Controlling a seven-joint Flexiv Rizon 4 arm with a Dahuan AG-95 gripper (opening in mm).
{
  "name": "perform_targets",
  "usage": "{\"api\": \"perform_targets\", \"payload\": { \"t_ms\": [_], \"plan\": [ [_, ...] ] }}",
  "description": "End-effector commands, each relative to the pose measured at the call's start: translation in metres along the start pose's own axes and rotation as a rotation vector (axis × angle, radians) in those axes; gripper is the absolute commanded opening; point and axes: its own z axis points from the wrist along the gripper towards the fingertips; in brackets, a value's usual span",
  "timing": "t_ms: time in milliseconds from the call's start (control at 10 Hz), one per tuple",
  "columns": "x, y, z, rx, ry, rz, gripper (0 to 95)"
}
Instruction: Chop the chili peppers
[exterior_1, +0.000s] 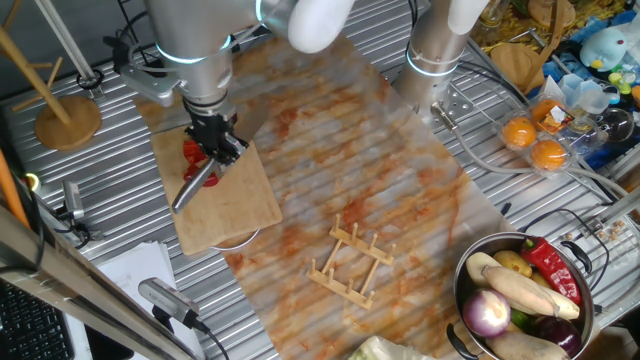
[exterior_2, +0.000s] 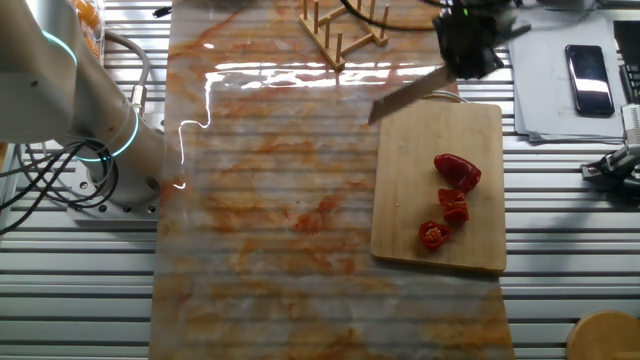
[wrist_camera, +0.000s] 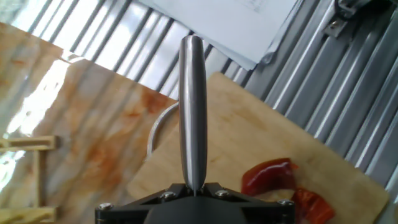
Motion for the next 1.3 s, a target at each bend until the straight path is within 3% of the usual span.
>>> {"api": "perform_targets", "payload": {
  "t_ms": [100,300,700,1100,1300],
  "plan": [
    [0.000,-0.007,0.010,0.019,-0.005,-0.005,0.0],
    [0.001,-0.016,0.023,0.033,-0.025,0.002,0.0],
    [0.000,-0.020,0.028,0.049,-0.030,-0.014,0.0],
    [0.001,-0.020,0.026,0.070,-0.049,-0.150,0.0],
    [0.001,-0.020,0.026,0.087,-0.035,-0.213,0.0]
  ]
}}
